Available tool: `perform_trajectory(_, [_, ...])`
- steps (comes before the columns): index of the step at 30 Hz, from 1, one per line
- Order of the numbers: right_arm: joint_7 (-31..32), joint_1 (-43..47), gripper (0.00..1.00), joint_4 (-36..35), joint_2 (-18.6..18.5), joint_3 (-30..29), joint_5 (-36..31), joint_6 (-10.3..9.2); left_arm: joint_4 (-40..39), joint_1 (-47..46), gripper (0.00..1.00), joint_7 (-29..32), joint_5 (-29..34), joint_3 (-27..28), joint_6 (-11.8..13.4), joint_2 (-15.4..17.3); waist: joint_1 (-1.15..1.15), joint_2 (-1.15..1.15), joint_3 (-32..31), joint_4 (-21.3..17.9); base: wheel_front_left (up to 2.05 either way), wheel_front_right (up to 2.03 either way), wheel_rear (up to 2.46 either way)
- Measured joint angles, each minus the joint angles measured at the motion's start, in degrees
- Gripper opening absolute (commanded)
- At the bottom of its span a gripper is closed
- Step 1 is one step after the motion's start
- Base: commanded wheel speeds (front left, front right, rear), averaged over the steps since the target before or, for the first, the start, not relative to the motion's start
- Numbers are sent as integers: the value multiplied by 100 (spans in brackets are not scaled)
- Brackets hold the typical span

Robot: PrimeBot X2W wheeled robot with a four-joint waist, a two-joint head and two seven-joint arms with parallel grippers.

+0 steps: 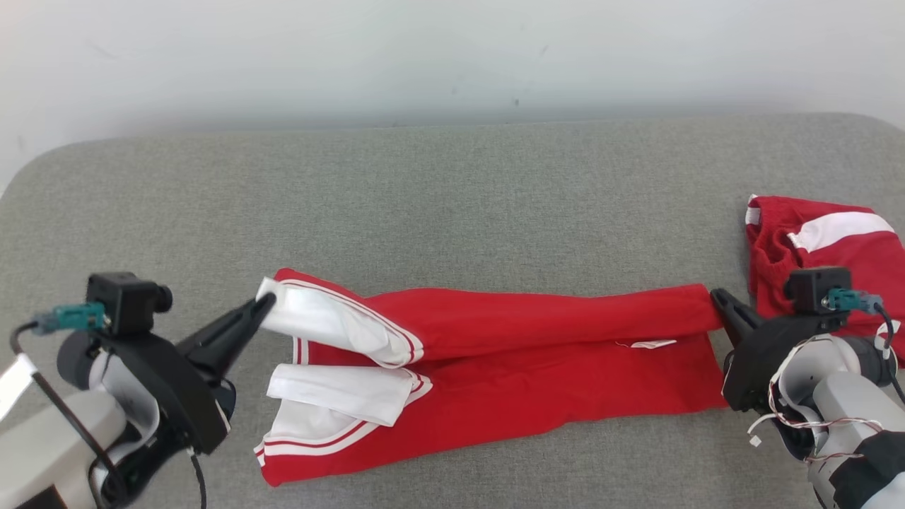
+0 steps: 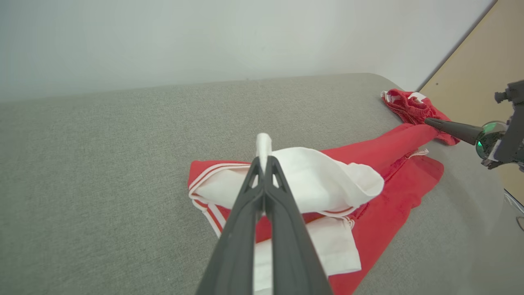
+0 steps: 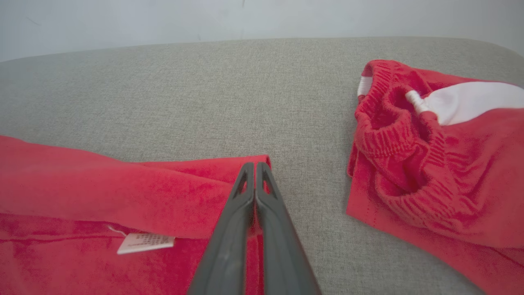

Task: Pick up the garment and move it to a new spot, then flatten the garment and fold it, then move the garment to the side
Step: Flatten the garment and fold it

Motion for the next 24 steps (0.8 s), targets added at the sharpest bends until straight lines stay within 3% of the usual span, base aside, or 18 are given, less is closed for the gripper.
perform_trajectory(11, [203, 174, 0, -32, -18, 259, -8, 40, -126, 846, 0, 232, 88, 2, 1, -216, 1, 1, -42, 59, 0, 0, 0])
perform_trajectory(20, [375, 277, 0, 119, -19, 441, -165, 41, 234, 1258, 0, 509, 87, 3, 1, -478, 1, 1, -131, 23, 0, 0, 0])
perform_trajectory(21, [385, 280, 46, 153, -16, 453, -182, 40, 300, 1300, 0, 509, 83, 9, 1, -513, 1, 1, -148, 14, 0, 0, 0])
perform_trajectory(22, [377, 291, 100, 170, -7, 439, -189, 34, 397, 1333, 65, 508, 80, 8, 1, -556, 1, 0, -168, 7, 0, 0, 0])
perform_trajectory(23, [360, 304, 100, 176, -2, 405, -186, 32, 431, 1346, 100, 504, 77, 5, 1, -580, 1, 1, -189, 0, 0, 0, 0])
perform_trajectory(24, [337, 321, 100, 177, -2, 378, -169, 32, 467, 1348, 100, 469, 47, 9, 1, -608, 1, 1, -211, -6, 0, 0, 0])
